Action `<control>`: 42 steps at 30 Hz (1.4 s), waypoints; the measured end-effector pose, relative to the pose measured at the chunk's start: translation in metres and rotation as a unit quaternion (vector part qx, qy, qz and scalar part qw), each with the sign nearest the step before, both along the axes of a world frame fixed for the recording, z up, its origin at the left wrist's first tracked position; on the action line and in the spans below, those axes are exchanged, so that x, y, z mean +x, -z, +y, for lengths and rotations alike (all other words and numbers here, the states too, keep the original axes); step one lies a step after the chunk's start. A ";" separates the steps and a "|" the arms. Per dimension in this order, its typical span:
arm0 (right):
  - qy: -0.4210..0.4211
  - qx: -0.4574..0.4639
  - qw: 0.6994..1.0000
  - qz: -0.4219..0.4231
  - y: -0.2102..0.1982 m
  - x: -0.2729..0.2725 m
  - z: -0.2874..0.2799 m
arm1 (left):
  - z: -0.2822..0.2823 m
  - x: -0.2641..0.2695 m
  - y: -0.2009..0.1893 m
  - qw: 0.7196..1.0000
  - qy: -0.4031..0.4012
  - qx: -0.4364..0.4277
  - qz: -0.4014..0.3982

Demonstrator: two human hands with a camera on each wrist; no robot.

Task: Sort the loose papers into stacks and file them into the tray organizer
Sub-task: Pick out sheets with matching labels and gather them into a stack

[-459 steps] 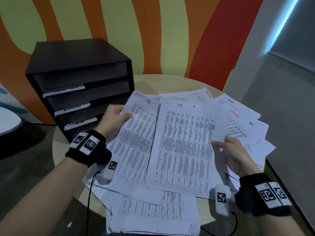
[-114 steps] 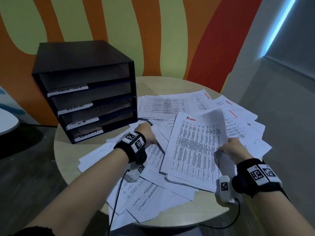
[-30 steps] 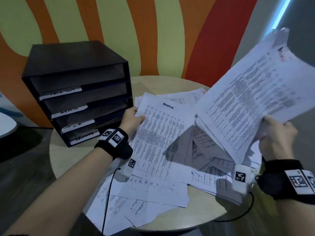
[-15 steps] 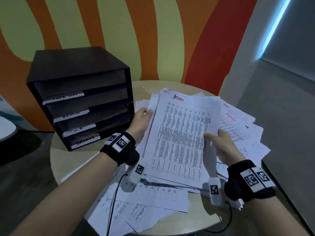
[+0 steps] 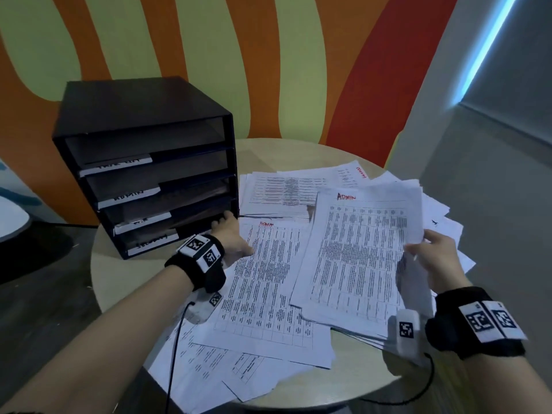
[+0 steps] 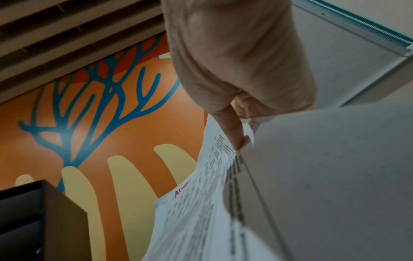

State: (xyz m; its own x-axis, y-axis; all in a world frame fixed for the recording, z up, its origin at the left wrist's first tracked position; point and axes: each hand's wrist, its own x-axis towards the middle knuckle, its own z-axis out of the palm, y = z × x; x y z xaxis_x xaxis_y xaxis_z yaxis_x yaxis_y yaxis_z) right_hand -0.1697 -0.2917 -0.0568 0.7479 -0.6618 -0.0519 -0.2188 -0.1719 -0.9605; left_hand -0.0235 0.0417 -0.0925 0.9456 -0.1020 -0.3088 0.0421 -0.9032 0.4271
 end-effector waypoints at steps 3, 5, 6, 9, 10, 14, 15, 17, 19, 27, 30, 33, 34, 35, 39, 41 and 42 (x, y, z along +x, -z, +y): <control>0.007 0.012 1.000 0.010 0.001 -0.002 -0.004 | 0.000 0.010 0.012 0.998 -0.030 -0.042 -0.020; 0.007 0.014 1.000 0.020 0.002 -0.003 -0.003 | 0.001 0.018 0.019 0.990 -0.043 -0.104 -0.089; 0.007 0.013 1.000 0.024 0.003 -0.003 -0.004 | 0.001 0.019 0.017 0.981 -0.042 -0.142 -0.124; 0.004 0.009 0.999 0.031 0.006 -0.003 -0.004 | -0.005 0.017 -0.005 0.931 -0.058 -0.299 -0.203; 0.003 0.007 0.999 0.032 0.007 -0.003 -0.004 | -0.005 0.015 -0.022 0.904 -0.073 -0.354 -0.229; 0.007 0.000 1.000 0.027 0.010 -0.001 -0.004 | 0.010 0.000 -0.111 0.816 -0.052 -0.402 -0.413; 0.011 -0.004 1.000 0.026 0.011 0.000 -0.004 | 0.017 -0.002 -0.132 0.794 -0.051 -0.416 -0.440; 0.008 -0.011 1.000 0.021 0.009 0.002 -0.002 | 0.025 -0.006 -0.161 0.758 -0.041 -0.446 -0.475; -0.008 -0.011 1.000 0.005 0.005 0.004 0.002 | 0.027 -0.006 -0.170 0.747 -0.031 -0.467 -0.473; -0.136 0.082 0.981 -0.113 -0.036 0.012 0.037 | -0.019 0.006 -0.094 0.871 -0.052 -0.425 -0.242; -0.140 0.082 0.981 -0.107 -0.038 0.017 0.047 | -0.037 0.009 -0.055 0.885 -0.045 -0.441 -0.139; -0.191 0.090 0.974 -0.083 -0.033 0.019 0.056 | -0.044 0.023 -0.028 0.870 -0.067 -0.472 -0.125; -0.208 0.067 0.973 -0.070 -0.032 0.018 0.060 | -0.047 0.013 -0.036 0.861 -0.074 -0.486 -0.129; -0.218 0.038 0.973 -0.064 -0.032 0.016 0.064 | -0.050 -0.001 -0.051 0.853 -0.082 -0.495 -0.143; -0.142 -0.069 0.974 -0.161 -0.046 0.013 0.071 | -0.050 -0.027 -0.097 0.819 -0.011 -0.522 -0.239; -0.114 -0.081 0.957 -0.255 -0.060 0.012 0.074 | -0.047 -0.035 -0.119 0.795 0.055 -0.535 -0.279; -0.108 -0.084 0.946 -0.294 -0.066 0.011 0.075 | -0.047 -0.038 -0.129 0.783 0.077 -0.542 -0.295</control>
State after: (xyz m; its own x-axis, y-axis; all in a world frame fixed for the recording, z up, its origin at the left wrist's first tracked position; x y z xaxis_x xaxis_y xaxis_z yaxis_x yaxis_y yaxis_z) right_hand -0.1584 -0.2164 0.0095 0.7335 -0.4523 0.5074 0.4028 -0.3120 -0.8605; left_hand -0.0613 -0.0051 0.0365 0.8415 -0.1286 0.5248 -0.5257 0.0295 0.8502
